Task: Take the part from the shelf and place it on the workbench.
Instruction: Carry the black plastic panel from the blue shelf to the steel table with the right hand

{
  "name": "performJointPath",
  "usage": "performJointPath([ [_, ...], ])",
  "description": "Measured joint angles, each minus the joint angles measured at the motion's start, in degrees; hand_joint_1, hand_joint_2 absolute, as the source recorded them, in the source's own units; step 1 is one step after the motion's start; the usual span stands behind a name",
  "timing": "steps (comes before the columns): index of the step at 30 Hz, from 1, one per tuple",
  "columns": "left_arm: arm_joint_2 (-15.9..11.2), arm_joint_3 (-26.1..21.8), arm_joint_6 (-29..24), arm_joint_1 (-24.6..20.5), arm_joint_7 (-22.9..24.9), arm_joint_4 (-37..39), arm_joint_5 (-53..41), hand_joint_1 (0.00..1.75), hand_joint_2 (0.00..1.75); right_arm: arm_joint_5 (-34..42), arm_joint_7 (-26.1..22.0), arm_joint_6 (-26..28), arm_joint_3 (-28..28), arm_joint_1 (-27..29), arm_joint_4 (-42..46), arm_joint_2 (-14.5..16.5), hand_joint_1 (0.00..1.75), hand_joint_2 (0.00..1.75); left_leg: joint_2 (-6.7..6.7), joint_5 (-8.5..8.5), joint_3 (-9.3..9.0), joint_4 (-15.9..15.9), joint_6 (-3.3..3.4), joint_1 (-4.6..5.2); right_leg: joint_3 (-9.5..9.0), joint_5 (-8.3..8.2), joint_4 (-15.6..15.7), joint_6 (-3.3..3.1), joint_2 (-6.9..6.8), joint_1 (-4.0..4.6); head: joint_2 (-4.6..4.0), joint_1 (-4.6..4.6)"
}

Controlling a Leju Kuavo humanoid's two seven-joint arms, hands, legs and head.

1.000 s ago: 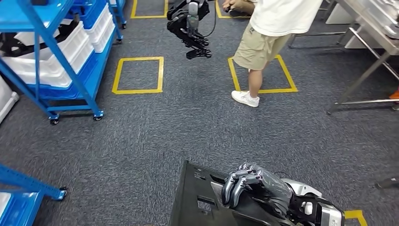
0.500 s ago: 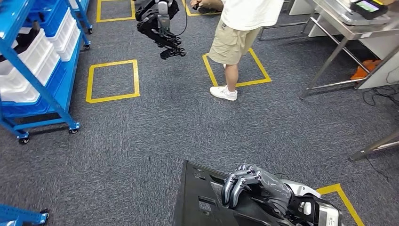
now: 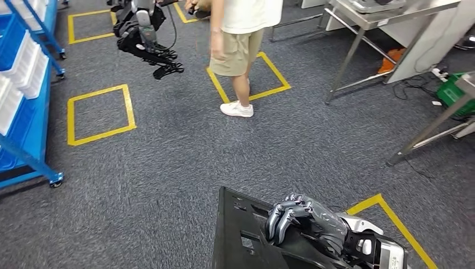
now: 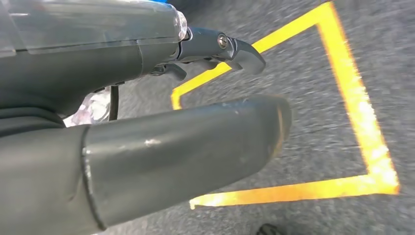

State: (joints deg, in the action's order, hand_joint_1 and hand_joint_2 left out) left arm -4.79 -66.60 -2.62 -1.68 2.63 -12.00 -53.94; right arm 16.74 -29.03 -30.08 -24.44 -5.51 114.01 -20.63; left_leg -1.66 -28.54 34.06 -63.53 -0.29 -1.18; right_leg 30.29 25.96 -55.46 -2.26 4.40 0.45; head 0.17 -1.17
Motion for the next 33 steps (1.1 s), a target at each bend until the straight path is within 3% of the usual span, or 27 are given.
performJointPath([
  [1,-0.03,0.0,0.0,0.01,-0.05,0.0,0.0,0.0,0.0,0.0,0.0,0.01,0.0,0.01,-0.01,0.03,1.69,1.75,-1.41,1.55,-1.51,3.68,0.16,-0.03,-0.08,0.24,-0.16,0.3,0.66,0.0,0.0,0.01],
  [3,-0.12,0.0,0.0,0.04,-0.13,0.0,0.0,0.0,0.0,0.01,-0.01,0.05,0.02,0.07,-0.02,0.07,1.69,1.75,-3.15,2.42,-3.15,7.48,0.56,0.14,0.09,0.51,-0.32,1.05,1.94,-0.25,0.0,0.02],
  [5,-0.18,0.0,0.02,-0.07,-0.19,0.0,0.0,0.0,0.0,0.01,-0.01,0.07,0.15,0.21,-0.01,0.08,1.69,1.75,-1.93,2.45,-3.55,8.06,1.15,0.24,0.35,0.45,-0.17,1.85,3.2,-0.46,0.0,0.02],
  [6,-0.21,0.0,0.05,-0.19,-0.25,-0.01,0.0,0.0,0.0,0.01,-0.01,0.07,0.24,0.26,0.01,0.07,1.69,1.75,-1.25,2.6,-3.68,8.31,1.5,0.17,0.57,0.67,-0.48,2.16,2.92,-0.48,0.0,0.03],
  [8,-0.25,0.0,0.16,-0.3,-0.4,-0.03,-0.04,0.0,0.0,0.0,0.0,0.08,0.36,0.2,0.02,0.07,1.69,1.75,0.24,2.91,-3.76,8.76,2.01,-0.06,2.49,3.0,-4.32,2.71,0.0,-0.55,0.0,0.05],
  [10,-0.26,0.0,0.27,-0.12,-0.47,-0.04,-0.16,0.0,0.0,-0.05,0.01,0.09,0.37,0.2,-0.04,0.1,1.69,1.75,1.79,2.8,-3.77,8.81,2.18,0.0,6.64,6.86,-12.35,3.38,-3.16,-0.84,0.0,0.05],
  [11,-0.25,0.0,0.31,-0.03,-0.47,-0.04,-0.22,0.0,0.0,-0.1,0.01,0.09,0.37,0.27,-0.09,0.11,1.69,1.75,2.57,2.69,-3.81,8.81,2.17,0.04,8.53,7.97,-15.77,3.67,-3.74,-1.02,0.0,0.05],
  [12,-0.26,0.0,0.34,0.0,-0.47,-0.04,-0.31,0.0,0.0,-0.15,0.02,0.09,0.37,0.35,-0.16,0.13,1.69,1.75,3.35,2.55,-3.92,8.81,2.12,0.04,9.5,7.87,-17.26,3.86,-4.02,-1.18,0.0,0.05],
  [13,-0.27,0.0,0.37,-0.03,-0.47,-0.04,-0.4,0.0,0.0,-0.2,0.02,0.09,0.37,0.39,-0.22,0.13,1.69,1.75,4.07,2.41,-4.11,8.86,2.03,0.02,9.27,6.67,-16.43,3.96,-4.23,-1.31,0.0,0.05],
  [14,-0.27,0.0,0.4,-0.1,-0.47,-0.04,-0.5,0.0,0.0,-0.21,0.03,0.09,0.37,0.4,-0.26,0.13,1.69,1.75,4.71,2.26,-4.39,8.92,1.9,0.0,7.74,4.63,-13.19,3.96,-4.65,-1.37,0.0,0.05],
  [16,-0.24,0.0,0.52,-0.23,-0.49,-0.04,-0.66,0.0,0.0,-0.22,0.03,0.09,0.37,0.35,-0.27,0.13,1.69,1.75,5.8,1.82,-5.08,9.04,1.42,0.04,3.27,0.95,-4.58,3.58,-6.89,-1.16,0.0,0.05],
  [18,-0.22,0.0,0.73,-0.28,-0.56,-0.04,-0.73,0.0,0.0,-0.23,-0.01,0.12,0.38,0.37,-0.25,0.14,1.69,1.75,6.72,1.22,-5.68,9.11,0.66,0.1,1.06,0.07,-0.23,2.87,-8.18,-0.73,0.0,0.04],
  [20,-0.21,0.0,0.92,-0.4,-0.62,-0.04,-0.81,0.0,0.0,-0.22,-0.03,0.24,0.4,0.55,-0.19,0.15,1.69,1.75,7.78,0.82,-6.34,9.35,-0.15,0.03,0.98,0.25,0.08,2.06,-7.08,-0.47,0.0,0.03],
  [21,-0.21,0.0,0.96,-0.51,-0.63,-0.04,-0.83,0.0,0.0,-0.21,-0.04,0.3,0.4,0.69,-0.1,0.15,1.69,1.75,7.54,0.55,-6.56,9.11,-0.49,-0.1,0.84,0.0,0.25,1.66,-6.51,-0.53,0.0,0.03],
  [23,-0.19,0.0,1.01,-0.62,-0.64,-0.04,-0.84,0.0,0.0,-0.22,-0.11,0.38,0.42,0.88,0.14,0.15,1.69,1.75,5.15,-1.83,-5.22,5.5,-0.85,-0.25,0.6,-0.57,0.55,0.82,-5.28,-0.68,0.0,0.02],
  [25,-0.2,0.0,1.0,-0.35,-0.64,-0.04,-0.81,0.0,0.0,-0.45,-0.17,0.5,0.4,1.35,0.29,0.15,1.69,1.75,2.56,-6.03,-1.06,-2.84,-0.76,-0.22,0.61,-0.61,0.45,0.33,-4.11,-0.58,0.0,0.02],
  [26,-0.2,0.0,0.99,-0.14,-0.64,-0.04,-0.81,0.0,0.0,-0.64,-0.17,0.6,0.39,1.8,0.34,0.15,1.69,1.75,2.15,-7.43,1.17,-6.88,-0.69,-0.14,0.59,-0.53,0.4,0.21,-3.41,-0.45,0.0,0.02],
  [27,-0.19,0.0,0.98,0.04,-0.64,-0.04,-0.81,0.0,0.0,-0.9,-0.19,0.69,0.38,2.3,0.45,0.15,1.69,1.75,1.98,-7.63,2.7,-9.19,-0.57,-0.06,0.49,-0.46,0.38,0.13,-2.71,-0.32,0.0,0.02],
  [28,-0.16,0.0,0.98,0.16,-0.65,-0.04,-0.81,0.0,0.0,-1.13,-0.2,0.77,0.36,2.73,0.61,0.16,1.69,1.75,1.9,-6.58,3.2,-9.19,-0.39,0.0,0.35,-0.37,0.36,0.1,-1.96,-0.2,0.0,0.02],
  [29,-0.14,0.0,0.98,0.21,-0.67,-0.04,-0.81,0.0,0.0,-1.31,-0.22,0.86,0.34,3.06,0.8,0.16,1.69,1.75,1.68,-4.39,2.49,-6.63,-0.11,0.07,0.12,-0.26,0.35,0.1,-1.2,-0.11,0.0,0.02],
  [31,-0.19,0.0,1.01,0.2,-0.82,-0.04,-0.81,0.0,0.0,-1.52,-0.28,1.04,0.31,3.37,1.19,0.15,1.69,1.75,-0.18,0.46,-0.9,2.13,0.67,0.33,-0.34,0.02,0.33,0.27,0.15,-0.01,0.0,0.02],
  [33,-0.29,0.0,1.11,0.18,-1.05,-0.04,-0.81,0.0,0.0,-1.65,-0.37,1.14,0.28,3.51,1.45,0.15,1.69,1.75,-1.76,2.55,-3.17,7.72,1.21,0.63,-0.4,0.34,0.25,0.77,1.45,-0.06,0.0,0.03],
])
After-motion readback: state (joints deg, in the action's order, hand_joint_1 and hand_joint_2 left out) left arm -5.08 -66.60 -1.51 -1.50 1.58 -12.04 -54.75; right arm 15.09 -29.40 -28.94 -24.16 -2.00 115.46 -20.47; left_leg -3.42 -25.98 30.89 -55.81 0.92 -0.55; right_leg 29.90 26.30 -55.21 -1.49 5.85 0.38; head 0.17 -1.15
